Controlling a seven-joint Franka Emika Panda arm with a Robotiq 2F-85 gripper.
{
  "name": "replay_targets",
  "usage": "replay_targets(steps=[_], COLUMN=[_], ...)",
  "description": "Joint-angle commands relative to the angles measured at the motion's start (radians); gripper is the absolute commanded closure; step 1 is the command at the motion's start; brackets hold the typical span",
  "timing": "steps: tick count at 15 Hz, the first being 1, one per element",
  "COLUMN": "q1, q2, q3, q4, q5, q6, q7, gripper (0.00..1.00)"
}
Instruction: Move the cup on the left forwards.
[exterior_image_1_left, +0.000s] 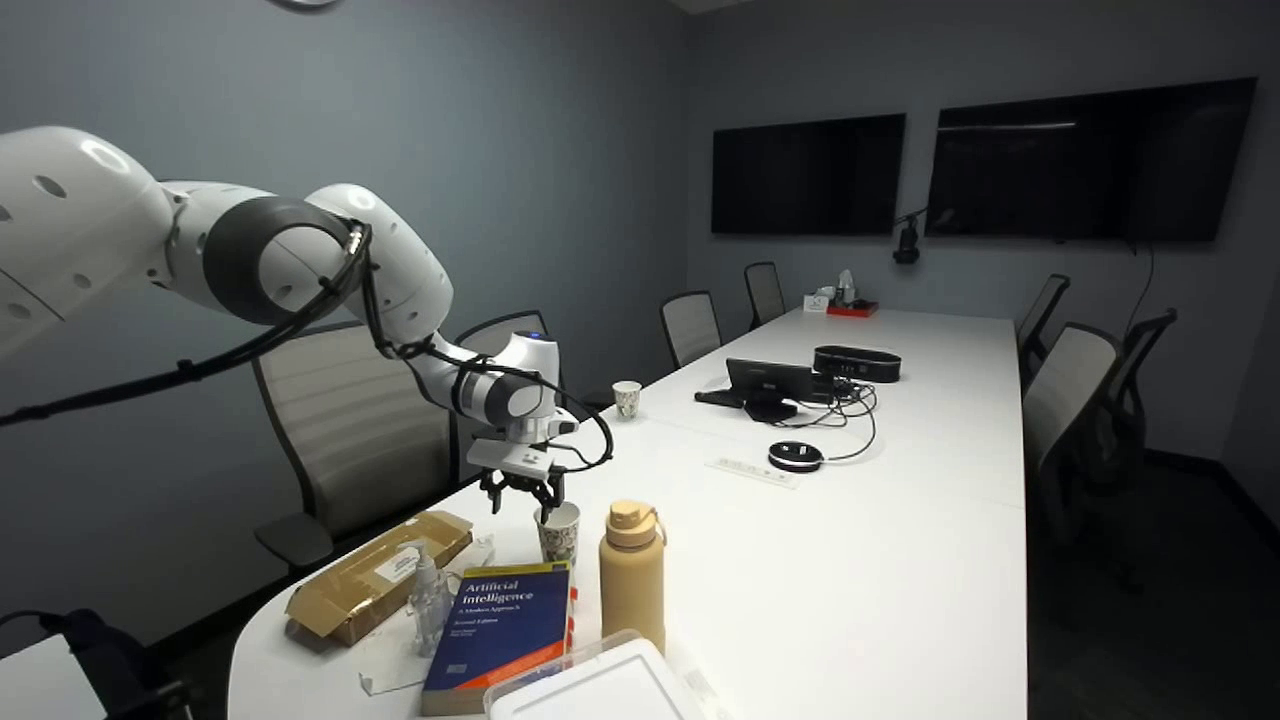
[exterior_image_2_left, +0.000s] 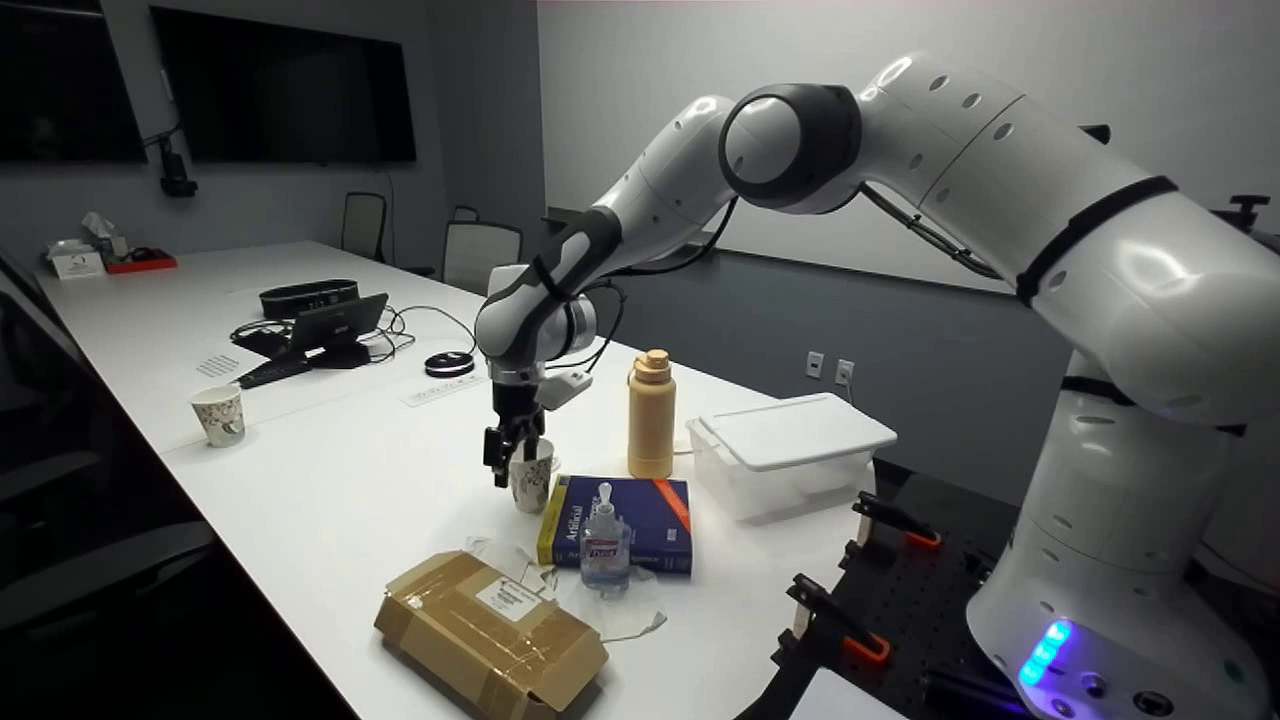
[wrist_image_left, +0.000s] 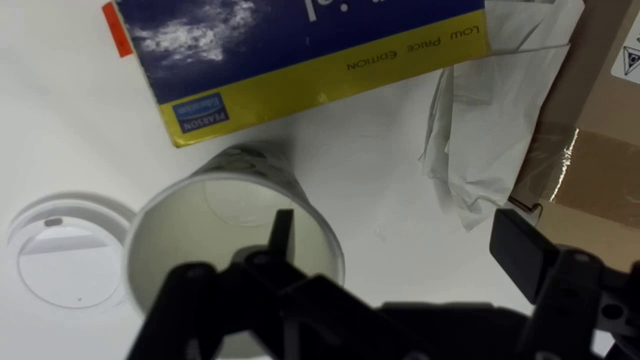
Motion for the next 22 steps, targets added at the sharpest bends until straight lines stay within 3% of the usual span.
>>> replay_targets(steps=[1,5,6,8,16,22], q1=[0.028,0.036,0.038,0.037,0.038,0.043], q2=[0.026,0.037,0.037,0.038,0.027,0.012], q3=[-0.015,-0.022,-0.024,-0.026,-0.029,-0.044], q4=[0.03,0.033,0.034,0.035,0.023,0.031], q5=[-0.019,-0.021,-0.021,-0.021,-0.021,-0.025], q6=[-0.015,-0.016,-0.017,-0.015,-0.006,0.0], q7=[0.048,0.066,0.069,0.072,0.083,0.098], gripper=[0.0,0.0,0.25,0.34,0.97,1.0])
